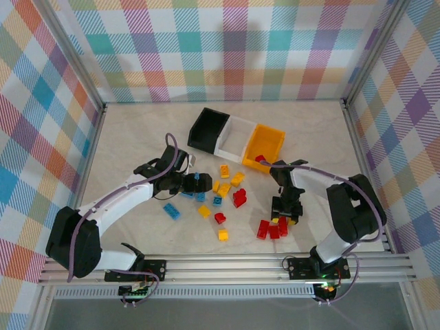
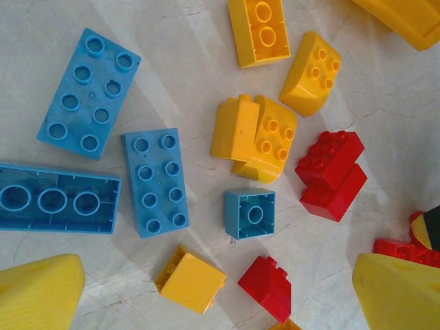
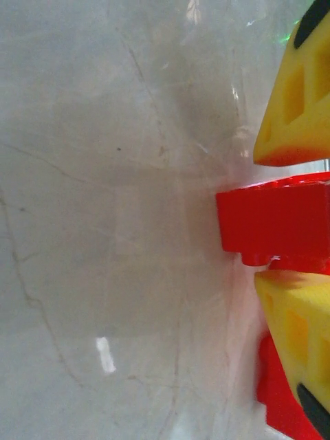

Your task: Sort the legos into containers by color

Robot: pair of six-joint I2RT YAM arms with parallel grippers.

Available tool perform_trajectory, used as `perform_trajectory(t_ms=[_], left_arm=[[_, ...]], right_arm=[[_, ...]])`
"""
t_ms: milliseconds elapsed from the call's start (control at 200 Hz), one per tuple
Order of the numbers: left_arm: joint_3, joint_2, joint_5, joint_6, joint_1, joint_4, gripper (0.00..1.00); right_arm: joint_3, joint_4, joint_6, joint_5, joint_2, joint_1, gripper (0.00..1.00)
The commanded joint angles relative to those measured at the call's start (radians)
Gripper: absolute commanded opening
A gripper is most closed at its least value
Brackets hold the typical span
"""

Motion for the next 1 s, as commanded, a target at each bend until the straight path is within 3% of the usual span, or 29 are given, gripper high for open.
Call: perform_trajectory(t_ms=[0, 240, 395, 615, 790, 995], left_arm=[[-0.006, -0.032, -0.009, -0.002, -0.011, -0.009, 1.00], [0.007, -0.020, -0.016, -0.003, -0.011, -0.004, 1.00], [0.021, -0.012, -0.014, -0.002, -0.011, -0.004, 1.00], [0.024, -0.012, -0.013, 0.002, -0.011, -0.009, 1.00], [0.025, -0.016, -0.013, 0.010, -0.011, -0.022, 1.00], [0.030, -0.035, -0.026, 0.045, -0.011, -0.072, 1.00]], right_arm=[[-0.013, 0.011, 0.007, 0.033, 0.023, 0.004, 0.40], [0.007, -0.010, -0.006, 0.082, 0.010, 0.003, 0.26], [0.111, -0.086, -0.034, 0.153, -0.018, 0.000, 0.21], [0.500, -0.179, -0.115, 0.168, 0.031, -0.025, 0.21], [0.851, -0.209, -0.153, 0.133, 0.241, -0.048, 0.21], [1.122, -0.213, -0.176, 0.139, 0.471, -0.064, 0.21]])
